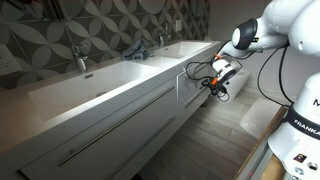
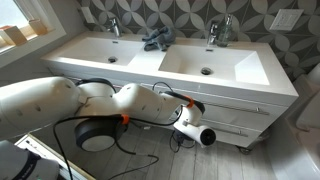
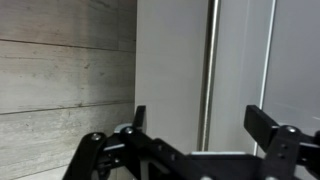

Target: Open the right bottom drawer

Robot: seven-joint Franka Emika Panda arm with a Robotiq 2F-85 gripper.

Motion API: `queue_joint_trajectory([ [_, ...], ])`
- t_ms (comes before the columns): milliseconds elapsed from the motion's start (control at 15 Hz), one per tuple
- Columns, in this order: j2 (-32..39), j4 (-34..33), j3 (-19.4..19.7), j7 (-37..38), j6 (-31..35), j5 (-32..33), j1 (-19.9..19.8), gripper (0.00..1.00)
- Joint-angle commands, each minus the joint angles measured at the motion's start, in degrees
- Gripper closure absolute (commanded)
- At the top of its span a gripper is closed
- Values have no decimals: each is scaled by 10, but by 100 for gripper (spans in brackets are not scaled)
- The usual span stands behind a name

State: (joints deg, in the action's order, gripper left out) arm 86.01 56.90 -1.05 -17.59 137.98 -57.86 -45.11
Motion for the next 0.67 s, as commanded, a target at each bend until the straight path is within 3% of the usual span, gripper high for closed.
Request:
queue_joint_trajectory([
  [0,0,11,-20,-4,42,-3,-3,0],
  [267,0,20,-18,2,73,5,8,0],
  [333,0,22,-18,4,77,8,11,9],
  [400,0,23,-19,1,80,9,13,28],
  [600,0,20,-31,-20,78,7,14,49],
])
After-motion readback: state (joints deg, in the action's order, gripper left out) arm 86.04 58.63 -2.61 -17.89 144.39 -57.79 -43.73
